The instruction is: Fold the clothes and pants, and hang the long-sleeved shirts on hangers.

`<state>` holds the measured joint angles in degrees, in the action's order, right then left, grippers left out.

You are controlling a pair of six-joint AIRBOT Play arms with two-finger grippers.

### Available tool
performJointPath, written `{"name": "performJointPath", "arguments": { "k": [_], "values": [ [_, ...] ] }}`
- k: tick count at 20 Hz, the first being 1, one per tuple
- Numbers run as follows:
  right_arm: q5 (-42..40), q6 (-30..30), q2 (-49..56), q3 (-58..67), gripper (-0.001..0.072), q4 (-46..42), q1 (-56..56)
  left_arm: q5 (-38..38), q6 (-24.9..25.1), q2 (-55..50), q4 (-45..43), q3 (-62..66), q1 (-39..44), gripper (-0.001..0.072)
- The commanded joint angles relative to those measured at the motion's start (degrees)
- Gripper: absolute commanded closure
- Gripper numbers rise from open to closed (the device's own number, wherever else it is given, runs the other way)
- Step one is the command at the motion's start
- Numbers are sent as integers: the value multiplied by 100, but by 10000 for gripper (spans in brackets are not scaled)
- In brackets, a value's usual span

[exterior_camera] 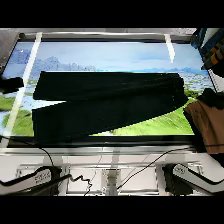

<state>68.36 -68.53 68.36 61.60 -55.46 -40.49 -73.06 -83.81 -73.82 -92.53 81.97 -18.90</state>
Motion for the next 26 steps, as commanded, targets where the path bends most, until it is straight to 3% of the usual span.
{"name": "performJointPath", "arguments": {
  "k": [1, 4, 10, 11, 13, 14, 19, 21, 23, 24, 26],
  "values": [
    [-428, -640, -584, -1263, 142, 984, -107, 297, 72, 597, -7, -699, -282, 684],
    [-990, -1161, -570, -1939, 147, 826, 79, 350, 74, 570, -7, -1014, -422, 684],
    [-3025, -2234, -315, -2811, 149, 852, 553, 474, 70, 522, -4, -1729, -442, 680],
    [-3244, -2243, -136, -2813, 149, 879, 678, 455, 70, 498, 17, -1779, -442, 613],
    [-3869, -2238, 203, -2815, 149, 1082, 879, 450, 70, 483, 221, -1788, -439, 226],
    [-4179, -2236, 339, -2813, 150, 1213, 949, 450, 70, 483, 262, -1788, -439, 161],
    [-4892, -2140, 968, -2621, 170, 1541, 1279, 9, 70, 483, 254, -1794, -442, 162],
    [-5086, -1803, 1110, -2391, 253, 1541, 1414, -212, 70, 483, 251, -1794, -444, 161],
    [-5136, -1593, 1220, -2122, 285, 1528, 1495, -221, 70, 483, 240, -1801, -463, 161],
    [-5128, -1558, 1252, -2011, 376, 1510, 1506, -229, 63, 485, 109, -1827, -522, 161],
    [-5147, -1469, 1250, -1867, 671, 1456, 1506, -402, -109, 492, -155, -1928, -820, 162]
  ]
}}
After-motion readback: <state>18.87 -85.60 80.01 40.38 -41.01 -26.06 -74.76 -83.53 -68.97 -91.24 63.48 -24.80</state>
